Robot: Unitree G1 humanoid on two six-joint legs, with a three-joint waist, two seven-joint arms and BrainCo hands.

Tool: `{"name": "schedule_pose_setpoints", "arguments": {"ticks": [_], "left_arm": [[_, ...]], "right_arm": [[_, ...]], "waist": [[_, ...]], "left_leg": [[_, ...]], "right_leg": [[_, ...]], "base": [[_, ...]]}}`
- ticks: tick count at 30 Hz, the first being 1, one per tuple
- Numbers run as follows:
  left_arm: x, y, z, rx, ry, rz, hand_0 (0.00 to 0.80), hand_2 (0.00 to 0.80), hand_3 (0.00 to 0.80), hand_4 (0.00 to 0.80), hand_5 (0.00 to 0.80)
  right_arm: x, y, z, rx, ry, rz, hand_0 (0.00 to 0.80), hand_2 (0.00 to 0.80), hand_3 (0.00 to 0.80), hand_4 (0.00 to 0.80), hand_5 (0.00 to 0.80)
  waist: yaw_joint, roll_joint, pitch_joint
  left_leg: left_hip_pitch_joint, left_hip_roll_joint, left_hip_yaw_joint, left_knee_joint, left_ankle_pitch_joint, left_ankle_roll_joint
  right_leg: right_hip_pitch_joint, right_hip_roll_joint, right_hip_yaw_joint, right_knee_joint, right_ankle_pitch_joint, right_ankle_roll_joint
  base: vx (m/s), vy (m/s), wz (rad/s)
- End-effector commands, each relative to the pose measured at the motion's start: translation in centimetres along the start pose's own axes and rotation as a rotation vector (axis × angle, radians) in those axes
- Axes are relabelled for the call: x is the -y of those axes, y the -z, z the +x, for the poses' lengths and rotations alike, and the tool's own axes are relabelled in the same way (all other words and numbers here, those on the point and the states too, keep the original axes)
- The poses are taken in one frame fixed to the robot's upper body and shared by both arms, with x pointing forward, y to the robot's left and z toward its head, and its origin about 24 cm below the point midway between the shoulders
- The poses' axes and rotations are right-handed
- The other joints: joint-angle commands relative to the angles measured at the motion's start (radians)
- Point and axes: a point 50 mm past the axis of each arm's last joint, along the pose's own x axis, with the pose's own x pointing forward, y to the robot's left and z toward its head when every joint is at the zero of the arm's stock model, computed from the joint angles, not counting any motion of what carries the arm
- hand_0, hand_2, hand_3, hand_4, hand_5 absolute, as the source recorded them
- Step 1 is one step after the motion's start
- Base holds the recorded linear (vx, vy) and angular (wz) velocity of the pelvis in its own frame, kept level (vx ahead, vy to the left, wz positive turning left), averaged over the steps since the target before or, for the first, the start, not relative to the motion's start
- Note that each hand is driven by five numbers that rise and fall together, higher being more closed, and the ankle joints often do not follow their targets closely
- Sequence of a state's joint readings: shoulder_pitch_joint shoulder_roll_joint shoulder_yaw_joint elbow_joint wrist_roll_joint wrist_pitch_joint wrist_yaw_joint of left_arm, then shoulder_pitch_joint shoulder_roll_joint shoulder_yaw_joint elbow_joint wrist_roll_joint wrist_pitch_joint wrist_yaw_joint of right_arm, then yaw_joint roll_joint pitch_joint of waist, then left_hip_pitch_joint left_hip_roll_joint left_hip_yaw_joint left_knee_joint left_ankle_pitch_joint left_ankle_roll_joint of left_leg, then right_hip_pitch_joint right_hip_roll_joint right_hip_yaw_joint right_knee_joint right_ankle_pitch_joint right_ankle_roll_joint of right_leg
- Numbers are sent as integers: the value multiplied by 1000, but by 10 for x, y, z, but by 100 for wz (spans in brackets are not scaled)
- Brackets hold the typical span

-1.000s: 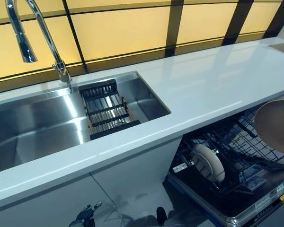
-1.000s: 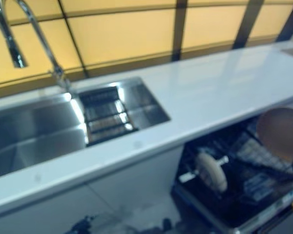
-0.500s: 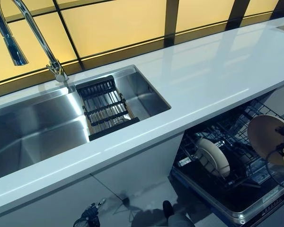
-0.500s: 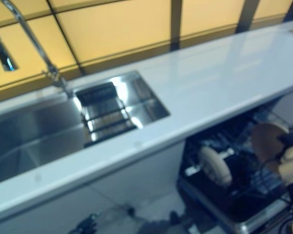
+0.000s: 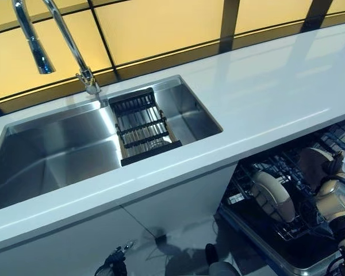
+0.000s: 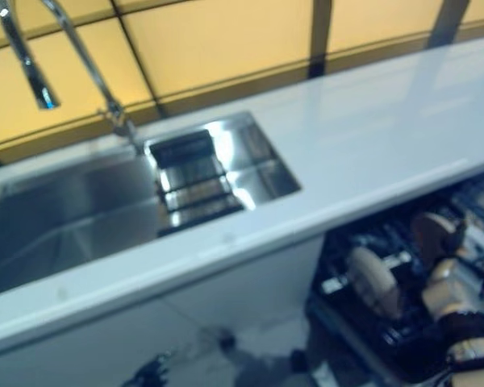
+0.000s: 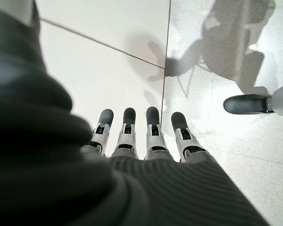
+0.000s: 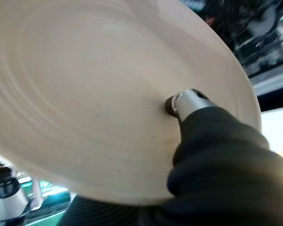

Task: Take plates into dishwasher

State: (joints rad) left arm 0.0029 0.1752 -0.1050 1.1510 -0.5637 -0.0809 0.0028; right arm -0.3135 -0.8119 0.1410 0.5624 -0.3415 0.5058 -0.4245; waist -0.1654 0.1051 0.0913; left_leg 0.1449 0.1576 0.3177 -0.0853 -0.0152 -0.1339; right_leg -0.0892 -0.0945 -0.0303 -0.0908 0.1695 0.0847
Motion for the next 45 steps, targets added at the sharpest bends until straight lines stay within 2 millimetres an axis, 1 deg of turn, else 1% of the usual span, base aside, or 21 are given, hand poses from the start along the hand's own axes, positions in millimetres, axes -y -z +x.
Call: {"name": "schedule_pose_setpoints", "arguments": {"ticks": [1, 6, 10, 15, 20, 26, 28, 31, 37, 41, 42, 43, 44, 45], "left_arm": [[-14, -21, 2, 62, -38, 33, 0, 0, 0, 0, 0], [-13, -21, 1, 63, -32, 27, 0, 0, 0, 0, 0], [-11, -23, 2, 71, -19, 28, 0, 0, 0, 0, 0], [-7, -27, 3, 80, -5, 26, 0, 0, 0, 0, 0], [-4, -31, 3, 89, 7, 30, 0, 0, 0, 0, 0], [-4, -34, 4, 91, 17, 46, 0, 0, 0, 0, 0], [-3, -38, 4, 96, 23, 52, 0, 0, 0, 0, 0], [-2, -40, 5, 99, 28, 62, 0, 0, 0, 0, 0], [-3, -43, 5, 100, 28, 77, 0, 0, 0, 0, 0], [-6, -46, 5, 103, 20, 84, 0, 0, 0, 0, 0], [-6, -46, 5, 103, 18, 86, 0, 0, 0, 0, 0], [-7, -47, 5, 103, 16, 87, 0, 0, 0, 0, 0], [-7, -47, 5, 103, 16, 87, 0, 0, 0, 0, 0], [-8, -47, 5, 103, 14, 88, 0, 0, 0, 0, 0]], "right_arm": [[-2, -15, 1, 37, 54, -20, 800, 800, 800, 800, 800], [-12, -16, -2, 40, 2, -37, 800, 800, 800, 800, 800], [-26, -12, -6, 4, -70, -36, 800, 800, 800, 800, 800], [-33, -8, -6, -26, -120, -69, 800, 800, 800, 800, 800], [-38, 2, -6, -69, -173, -127, 800, 800, 800, 800, 800], [-52, 18, -10, -120, -280, -173, 800, 800, 800, 800, 800], [-60, 23, -13, -154, -345, -166, 800, 800, 800, 800, 800], [-64, 28, -15, -181, -393, -166, 800, 800, 800, 800, 800], [-66, 29, -15, -195, -434, -155, 800, 800, 800, 800, 800], [-67, 28, -15, -198, -468, -131, 800, 800, 800, 800, 800], [-68, 27, -16, -198, -471, -105, 665, 665, 665, 665, 665], [-67, 25, -16, -195, -461, -99, 232, 232, 232, 232, 232], [-67, 25, -15, -196, -460, -95, 44, 44, 44, 44, 44], [-66, 24, -15, -197, -460, -86, 0, 0, 0, 0, 0]], "waist": [[13, -88, -8], [23, -78, -3], [29, -66, 6], [32, -52, 14], [37, -39, 22], [46, -28, 21], [50, -29, 23], [56, -31, 24], [61, -35, 24], [63, -47, 25], [63, -52, 25], [62, -55, 25], [62, -56, 25], [62, -59, 24]], "left_leg": [[1, 11, -45, -2, -14, 39], [-7, 8, -56, -2, -9, 40], [-15, 6, -63, -2, -6, 37], [-20, 3, -67, -2, -4, 36], [-26, -2, -76, -2, -1, 35], [-32, -1, -85, -2, 4, 32], [-34, 0, -90, -2, 5, 32], [-35, 2, -94, -2, 7, 32], [-38, 3, -105, -2, 9, 30], [-39, 6, -107, -2, 9, 31], [-37, 6, -109, -2, 9, 32], [-36, 7, -109, -2, 8, 32], [-36, 7, -109, -2, 8, 32], [-35, 9, -108, -2, 8, 32]], "right_leg": [[44, -69, 1, 4, -61, 86], [42, -71, -1, 4, -62, 85], [38, -76, -4, 4, -63, 84], [33, -81, -6, 4, -62, 82], [30, -85, -6, 4, -61, 82], [30, -90, -12, 4, -62, 83], [30, -91, -12, 4, -63, 81], [34, -91, -13, 4, -64, 81], [36, -91, -14, 4, -63, 81], [39, -89, -14, 4, -64, 81], [41, -86, -11, 4, -65, 80], [42, -86, -10, 4, -65, 80], [42, -85, -9, 4, -65, 80], [43, -84, -9, 4, -65, 80]], "base": [[6, -7, 4], [-2, -5, 6], [-20, -2, 6], [0, 0, 0], [0, 0, 0], [0, 0, 0], [-4, -8, 3], [3, -23, 11], [0, -4, 1], [0, 0, 0], [0, 0, 0], [0, 0, 0], [0, 0, 0], [0, 0, 0]]}}
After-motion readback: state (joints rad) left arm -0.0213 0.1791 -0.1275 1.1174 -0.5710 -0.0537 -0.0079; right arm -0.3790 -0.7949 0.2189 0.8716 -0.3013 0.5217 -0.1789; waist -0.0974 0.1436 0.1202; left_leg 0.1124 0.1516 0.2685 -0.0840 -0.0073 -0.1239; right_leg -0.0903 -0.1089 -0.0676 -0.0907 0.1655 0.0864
